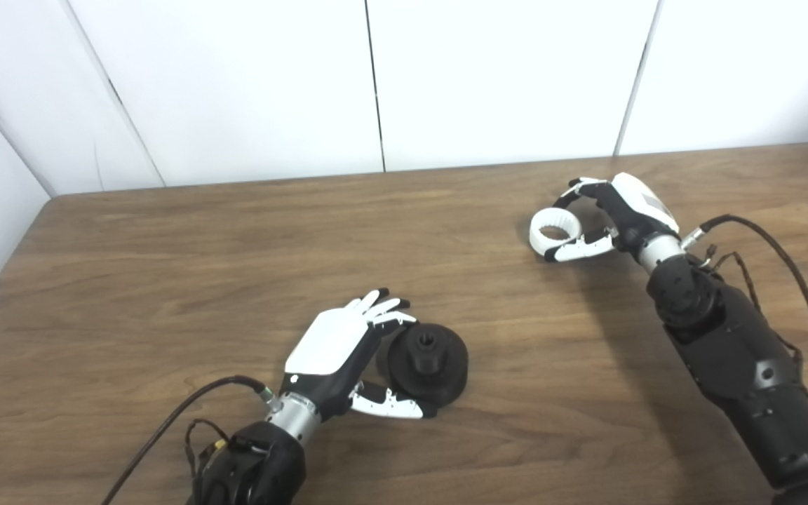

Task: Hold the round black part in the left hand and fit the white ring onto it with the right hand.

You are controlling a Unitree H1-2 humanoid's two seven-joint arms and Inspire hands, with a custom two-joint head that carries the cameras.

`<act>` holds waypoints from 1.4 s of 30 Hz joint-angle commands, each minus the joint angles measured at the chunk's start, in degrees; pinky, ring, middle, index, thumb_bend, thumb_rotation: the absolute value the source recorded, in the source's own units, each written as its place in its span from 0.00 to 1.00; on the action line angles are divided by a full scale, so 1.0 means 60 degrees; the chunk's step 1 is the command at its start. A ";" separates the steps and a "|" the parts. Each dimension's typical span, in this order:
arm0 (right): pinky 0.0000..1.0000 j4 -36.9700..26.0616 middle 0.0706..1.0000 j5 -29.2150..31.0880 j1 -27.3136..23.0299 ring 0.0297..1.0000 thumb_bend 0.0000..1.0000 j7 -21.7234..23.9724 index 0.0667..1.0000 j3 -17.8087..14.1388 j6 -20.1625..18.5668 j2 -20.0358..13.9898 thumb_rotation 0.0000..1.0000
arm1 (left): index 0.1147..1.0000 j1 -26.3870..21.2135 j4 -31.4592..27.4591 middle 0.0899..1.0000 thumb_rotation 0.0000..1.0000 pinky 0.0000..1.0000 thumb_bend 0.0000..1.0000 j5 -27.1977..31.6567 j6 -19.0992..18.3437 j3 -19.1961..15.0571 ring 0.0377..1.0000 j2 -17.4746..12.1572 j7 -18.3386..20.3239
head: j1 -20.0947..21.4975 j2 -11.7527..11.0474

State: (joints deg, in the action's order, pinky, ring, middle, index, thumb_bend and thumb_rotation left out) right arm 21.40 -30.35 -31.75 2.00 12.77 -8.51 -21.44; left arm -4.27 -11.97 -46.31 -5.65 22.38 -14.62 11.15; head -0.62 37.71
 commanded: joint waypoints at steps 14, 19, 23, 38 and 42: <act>0.83 -0.1535 0.87 -0.0201 -0.0298 0.94 0.76 0.0028 0.59 -0.0272 -0.0115 -0.0221 0.24 | 0.64 -0.0150 0.0395 0.90 0.38 0.95 0.80 -0.0158 0.0147 -0.0018 0.98 -0.0018 -0.0035 | 0.0015 -0.0077; 0.85 -0.2136 0.87 -0.0190 -0.0170 0.94 0.76 0.0202 0.59 -0.0299 -0.0260 -0.0229 0.23 | 0.64 -0.0171 0.0404 0.90 0.39 0.96 0.80 -0.0183 0.0119 -0.0026 0.98 -0.0006 -0.0004 | 0.0003 -0.0093; 0.84 -0.2837 0.86 -0.0214 0.0044 0.93 0.64 0.0367 0.52 -0.0315 -0.0329 -0.0209 0.17 | 0.64 -0.0184 0.0397 0.90 0.39 0.96 0.80 -0.0200 0.0110 -0.0025 0.98 -0.0007 0.0008 | -0.0017 -0.0092; 0.84 -0.5407 0.86 0.0045 0.1048 0.94 0.52 0.1357 0.46 -0.0278 -0.0685 0.0111 0.15 | 0.65 -0.0159 0.0370 0.90 0.40 0.96 0.80 -0.0219 0.0108 -0.0008 0.98 0.0004 0.0017 | -0.0042 -0.0059; 0.84 -0.6073 0.86 0.0014 0.1375 0.94 0.52 0.1655 0.46 -0.0229 -0.0801 0.0244 0.15 | 0.65 -0.0177 0.0334 0.90 0.40 0.96 0.80 -0.0253 0.0059 -0.0004 0.98 0.0010 0.0061 | -0.0063 -0.0051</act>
State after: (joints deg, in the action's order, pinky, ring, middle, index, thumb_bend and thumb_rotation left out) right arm -11.66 -30.23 -21.79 11.66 11.87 -13.27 -19.99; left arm -4.82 -10.33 -46.34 -4.66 22.12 -13.98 10.60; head -0.97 37.35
